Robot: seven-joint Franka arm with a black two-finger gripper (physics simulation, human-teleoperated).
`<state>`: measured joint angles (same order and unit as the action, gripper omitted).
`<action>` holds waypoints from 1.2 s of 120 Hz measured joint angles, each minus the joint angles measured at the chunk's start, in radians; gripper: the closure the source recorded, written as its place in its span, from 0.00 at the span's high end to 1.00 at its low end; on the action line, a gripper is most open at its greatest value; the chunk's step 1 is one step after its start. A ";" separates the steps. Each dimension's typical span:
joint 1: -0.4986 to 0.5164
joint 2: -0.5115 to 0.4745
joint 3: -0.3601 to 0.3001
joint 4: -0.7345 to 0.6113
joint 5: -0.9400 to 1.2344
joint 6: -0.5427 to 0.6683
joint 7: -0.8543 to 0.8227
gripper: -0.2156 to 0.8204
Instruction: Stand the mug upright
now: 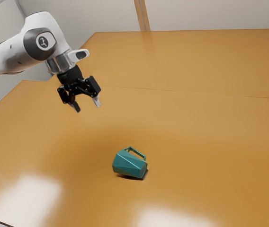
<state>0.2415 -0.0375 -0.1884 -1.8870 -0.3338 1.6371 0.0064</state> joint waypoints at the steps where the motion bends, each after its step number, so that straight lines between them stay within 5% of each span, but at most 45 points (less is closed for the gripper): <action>1: 0.002 -0.003 0.000 -0.010 -0.005 0.004 0.003 0.79; 69: 0.037 -0.019 -0.001 -0.387 -0.384 0.343 0.408 0.79; 144: 0.017 0.137 -0.029 -0.417 -0.570 0.359 0.709 0.79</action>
<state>0.2589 0.0997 -0.2170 -2.3044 -0.9035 1.9961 0.7150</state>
